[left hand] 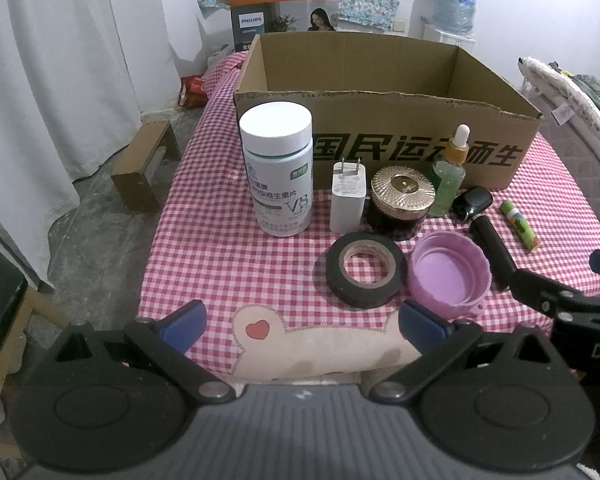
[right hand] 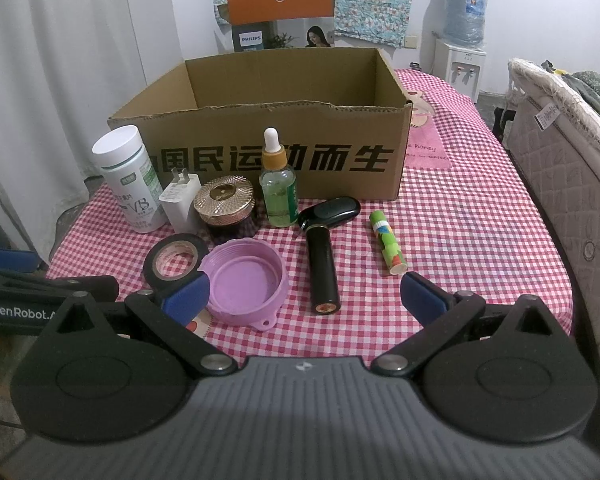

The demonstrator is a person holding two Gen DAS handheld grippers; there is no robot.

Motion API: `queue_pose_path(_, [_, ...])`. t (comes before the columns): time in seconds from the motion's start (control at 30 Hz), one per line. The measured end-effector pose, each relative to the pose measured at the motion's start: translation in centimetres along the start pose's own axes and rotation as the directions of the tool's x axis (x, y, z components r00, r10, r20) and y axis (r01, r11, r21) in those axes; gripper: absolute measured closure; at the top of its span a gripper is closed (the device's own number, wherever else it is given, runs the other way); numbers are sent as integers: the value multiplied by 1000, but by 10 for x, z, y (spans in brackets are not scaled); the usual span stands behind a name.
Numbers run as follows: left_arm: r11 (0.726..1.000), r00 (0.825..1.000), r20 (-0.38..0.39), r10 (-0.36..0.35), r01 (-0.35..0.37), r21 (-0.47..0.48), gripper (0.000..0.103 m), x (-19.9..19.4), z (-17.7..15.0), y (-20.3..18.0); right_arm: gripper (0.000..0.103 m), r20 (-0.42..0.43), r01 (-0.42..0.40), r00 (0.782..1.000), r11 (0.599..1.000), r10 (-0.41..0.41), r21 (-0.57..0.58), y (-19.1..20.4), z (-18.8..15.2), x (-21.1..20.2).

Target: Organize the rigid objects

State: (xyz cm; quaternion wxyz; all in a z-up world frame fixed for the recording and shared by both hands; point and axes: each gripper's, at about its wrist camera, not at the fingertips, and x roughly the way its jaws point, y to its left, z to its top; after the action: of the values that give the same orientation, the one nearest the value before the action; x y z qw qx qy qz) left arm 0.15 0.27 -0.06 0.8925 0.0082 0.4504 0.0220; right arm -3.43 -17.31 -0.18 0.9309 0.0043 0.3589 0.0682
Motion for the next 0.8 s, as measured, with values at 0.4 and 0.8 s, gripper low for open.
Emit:
queue_pose_path(0.4, [999,1000,-7,-20,21,35,0,12,4,-6,1,-18,16,1000,1000,-16,19,-7,-2,10])
queue_pose_path(0.8, [968,980,77,-184,167,189,2,14,15,-28,1,34,2,999,999,-3,37,-30,6,14])
